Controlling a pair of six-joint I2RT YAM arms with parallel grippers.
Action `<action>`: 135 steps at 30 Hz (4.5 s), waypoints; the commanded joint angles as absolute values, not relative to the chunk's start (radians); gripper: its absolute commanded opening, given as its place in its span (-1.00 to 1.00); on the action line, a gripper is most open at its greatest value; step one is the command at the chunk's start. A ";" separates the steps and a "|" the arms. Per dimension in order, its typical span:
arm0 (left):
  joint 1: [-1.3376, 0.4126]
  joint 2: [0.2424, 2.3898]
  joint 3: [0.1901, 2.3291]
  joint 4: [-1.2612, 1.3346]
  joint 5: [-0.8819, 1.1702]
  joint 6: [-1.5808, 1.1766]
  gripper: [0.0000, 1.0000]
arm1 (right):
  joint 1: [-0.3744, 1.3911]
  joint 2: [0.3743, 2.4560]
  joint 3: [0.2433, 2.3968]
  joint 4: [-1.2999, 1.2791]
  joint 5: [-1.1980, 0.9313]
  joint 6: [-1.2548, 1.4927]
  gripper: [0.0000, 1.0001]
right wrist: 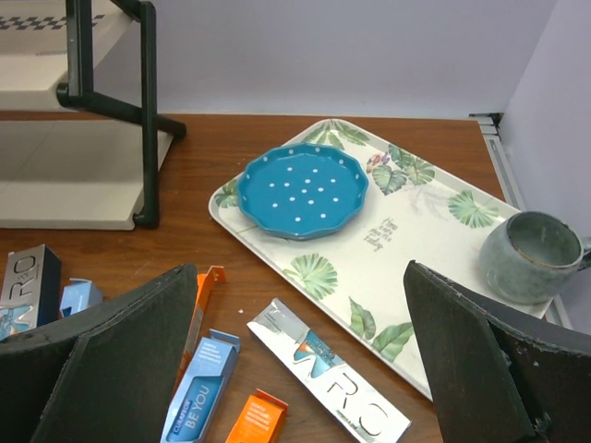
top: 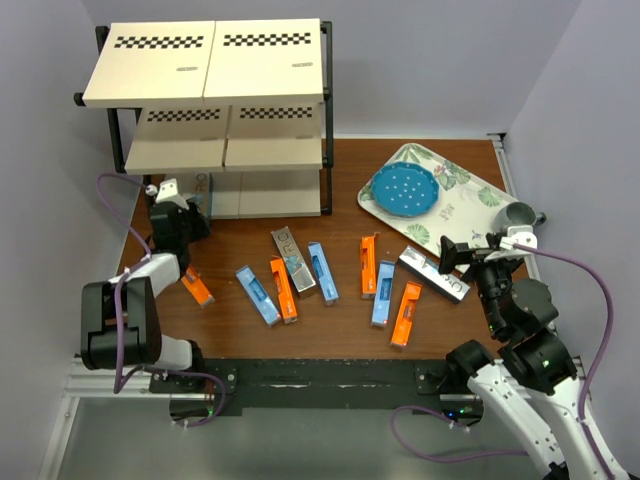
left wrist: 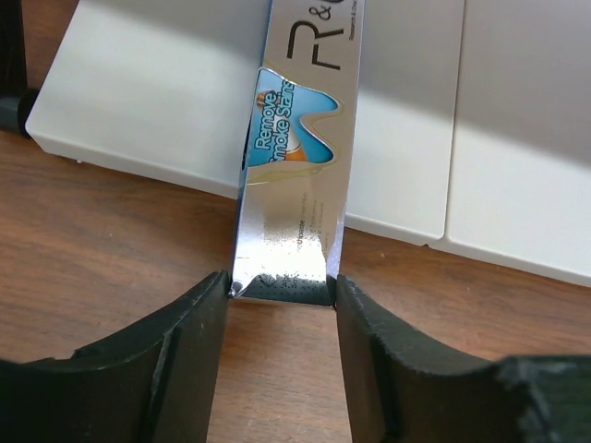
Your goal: Place and organize the toothpastes onto the shelf
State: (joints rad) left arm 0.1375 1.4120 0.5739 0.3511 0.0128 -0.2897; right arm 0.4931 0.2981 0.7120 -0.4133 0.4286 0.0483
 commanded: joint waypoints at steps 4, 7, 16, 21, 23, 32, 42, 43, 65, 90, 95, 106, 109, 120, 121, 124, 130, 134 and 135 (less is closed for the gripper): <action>0.146 1.454 0.595 0.379 -0.069 -0.365 -0.06 | 0.499 0.299 0.733 -0.416 0.448 0.037 0.97; 0.147 1.463 0.618 0.368 -0.107 -0.371 -0.16 | 0.499 0.308 0.735 -0.411 0.448 0.037 0.97; 0.172 1.499 0.722 0.354 -0.115 -0.276 -0.23 | 0.500 0.333 0.745 -0.402 0.448 0.025 0.97; 0.221 1.537 0.768 0.339 -0.037 -0.201 -0.23 | 0.499 0.333 0.742 -0.403 0.457 0.023 0.97; 0.245 1.558 0.778 0.337 -0.006 -0.170 -0.23 | 0.499 0.331 0.741 -0.403 0.459 0.023 0.97; 0.351 1.620 0.810 0.362 0.243 -0.098 -0.11 | 0.499 0.348 0.752 -0.405 0.449 0.020 0.97; 0.382 1.646 0.825 0.388 0.365 -0.038 0.11 | 0.499 0.370 0.767 -0.410 0.420 0.035 0.97; 0.382 1.651 0.827 0.390 0.365 -0.035 0.12 | 0.500 0.374 0.769 -0.410 0.420 0.037 0.97; 0.391 1.395 0.631 0.437 0.157 -0.244 0.78 | 0.499 0.354 0.762 -0.419 0.413 0.043 0.97; 0.393 1.578 0.781 0.199 -0.130 -0.577 0.75 | 0.499 0.334 0.735 -0.416 0.433 0.018 0.97; 0.393 1.618 0.822 0.199 -0.124 -0.592 0.75 | 0.499 0.350 0.735 -0.407 0.439 0.015 0.97; 0.391 1.683 0.876 0.218 -0.106 -0.614 0.75 | 0.499 0.377 0.742 -0.390 0.440 0.014 0.97; 0.393 1.697 0.891 0.215 -0.107 -0.620 0.75 | 0.499 0.380 0.747 -0.391 0.440 0.014 0.97; 0.391 1.681 0.899 0.160 -0.121 -0.640 0.75 | 0.499 0.387 0.765 -0.405 0.434 0.020 0.97; 0.391 1.665 0.885 0.155 -0.127 -0.644 0.76 | 0.499 0.387 0.765 -0.405 0.436 0.021 0.97; 0.393 1.600 0.816 0.147 -0.138 -0.655 0.76 | 0.499 0.383 0.762 -0.405 0.436 0.023 0.97; 0.391 1.500 0.700 0.167 -0.088 -0.747 0.79 | 0.500 0.387 0.749 -0.388 0.434 0.018 0.97; 0.385 1.508 0.681 0.190 -0.052 -0.813 0.82 | 0.499 0.391 0.739 -0.377 0.422 0.023 0.97; 0.382 1.515 0.684 0.192 -0.048 -0.824 0.83 | 0.499 0.393 0.738 -0.374 0.419 0.023 0.97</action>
